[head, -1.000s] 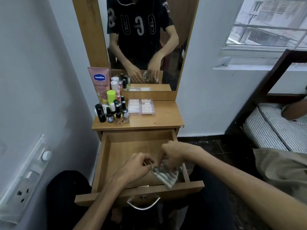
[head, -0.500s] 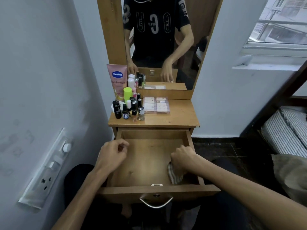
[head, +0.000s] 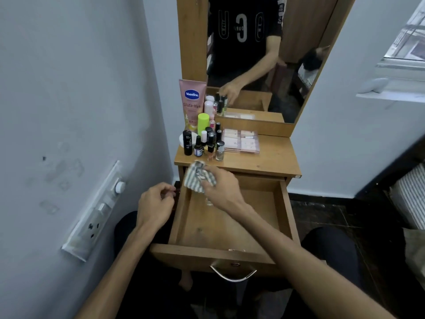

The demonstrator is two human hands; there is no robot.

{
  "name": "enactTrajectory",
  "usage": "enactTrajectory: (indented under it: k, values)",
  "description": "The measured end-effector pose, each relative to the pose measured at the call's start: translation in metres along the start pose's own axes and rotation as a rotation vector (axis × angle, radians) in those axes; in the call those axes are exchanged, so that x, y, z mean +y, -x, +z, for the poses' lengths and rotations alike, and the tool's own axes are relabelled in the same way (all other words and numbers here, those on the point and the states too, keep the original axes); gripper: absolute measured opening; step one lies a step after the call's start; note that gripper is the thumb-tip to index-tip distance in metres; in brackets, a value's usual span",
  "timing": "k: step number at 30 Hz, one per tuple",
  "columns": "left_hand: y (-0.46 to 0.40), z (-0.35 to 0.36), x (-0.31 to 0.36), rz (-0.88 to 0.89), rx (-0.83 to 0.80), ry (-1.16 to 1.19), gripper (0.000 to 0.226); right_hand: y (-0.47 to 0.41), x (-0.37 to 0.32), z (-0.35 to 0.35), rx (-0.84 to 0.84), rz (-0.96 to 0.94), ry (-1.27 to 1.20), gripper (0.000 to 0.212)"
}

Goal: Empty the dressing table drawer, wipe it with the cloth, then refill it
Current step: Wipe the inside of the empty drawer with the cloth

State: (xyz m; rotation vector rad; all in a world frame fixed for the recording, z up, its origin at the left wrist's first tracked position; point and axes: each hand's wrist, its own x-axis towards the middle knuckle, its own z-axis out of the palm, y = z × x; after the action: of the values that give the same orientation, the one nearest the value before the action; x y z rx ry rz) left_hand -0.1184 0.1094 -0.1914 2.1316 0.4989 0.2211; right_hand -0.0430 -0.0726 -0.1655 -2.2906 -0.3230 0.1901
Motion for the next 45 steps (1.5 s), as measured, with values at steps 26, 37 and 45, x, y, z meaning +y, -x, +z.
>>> enactTrajectory:
  k: [26, 37, 45]
  values:
    - [0.052, 0.015, 0.041, 0.260, -0.550, -0.139, 0.024, 0.158, 0.012, -0.020, -0.231, -0.549, 0.533, 0.048]
    - [0.088, 0.100, 0.098, 0.386, -0.760, -0.193, 0.013, 0.205, 0.100, -0.131, -0.179, -0.319, 0.635, 0.038]
    - [0.077, 0.155, 0.140, 0.463, -0.717, -0.106, 0.020, 0.141, 0.127, -0.208, 0.024, -0.120, 0.368, 0.034]
